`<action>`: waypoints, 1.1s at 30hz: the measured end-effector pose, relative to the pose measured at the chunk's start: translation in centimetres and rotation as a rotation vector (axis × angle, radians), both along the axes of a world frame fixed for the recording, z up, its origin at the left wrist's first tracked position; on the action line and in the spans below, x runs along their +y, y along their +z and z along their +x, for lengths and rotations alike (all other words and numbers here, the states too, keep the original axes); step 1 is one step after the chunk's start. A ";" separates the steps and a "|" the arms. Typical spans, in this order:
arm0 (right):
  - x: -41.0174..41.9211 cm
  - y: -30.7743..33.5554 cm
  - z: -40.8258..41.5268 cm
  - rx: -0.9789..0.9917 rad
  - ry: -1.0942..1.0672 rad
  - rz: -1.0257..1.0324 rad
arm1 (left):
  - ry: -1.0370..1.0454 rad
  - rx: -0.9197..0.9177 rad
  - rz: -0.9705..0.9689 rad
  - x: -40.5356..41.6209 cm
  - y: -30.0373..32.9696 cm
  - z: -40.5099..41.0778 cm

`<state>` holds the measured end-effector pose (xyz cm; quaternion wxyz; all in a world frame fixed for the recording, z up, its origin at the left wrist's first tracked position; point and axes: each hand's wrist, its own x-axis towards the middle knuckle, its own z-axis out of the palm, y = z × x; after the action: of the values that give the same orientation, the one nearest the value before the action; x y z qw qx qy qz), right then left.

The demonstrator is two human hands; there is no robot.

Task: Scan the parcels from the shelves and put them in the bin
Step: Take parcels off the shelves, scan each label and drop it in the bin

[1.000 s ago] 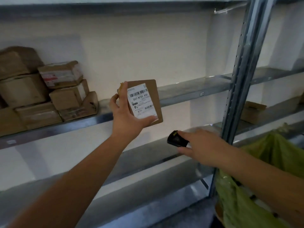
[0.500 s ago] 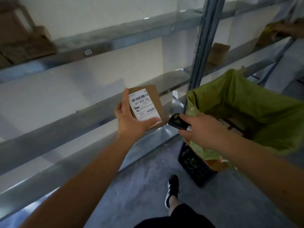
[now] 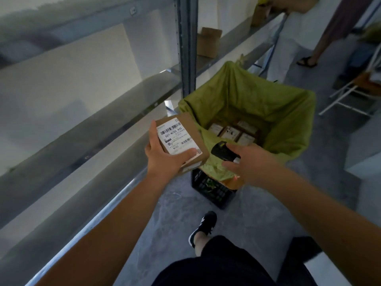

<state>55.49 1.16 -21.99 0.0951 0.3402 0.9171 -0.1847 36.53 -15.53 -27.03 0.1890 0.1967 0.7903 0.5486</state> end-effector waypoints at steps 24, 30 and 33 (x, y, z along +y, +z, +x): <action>23.5 -5.5 -7.2 -0.051 -0.442 -0.155 | -0.385 -0.135 -0.246 31.4 -5.4 -11.2; 25.3 -8.5 -7.5 -0.087 -0.637 -0.196 | -0.658 -0.125 -0.481 38.6 -9.4 -13.9; 25.3 -9.7 -8.8 -0.116 -0.723 -0.223 | -0.795 -0.070 -0.606 41.7 -11.1 -14.6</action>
<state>46.68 26.47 -31.70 0.1117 0.6391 0.7055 -0.2853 21.91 26.21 -38.17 0.4584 0.4004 0.7713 0.1861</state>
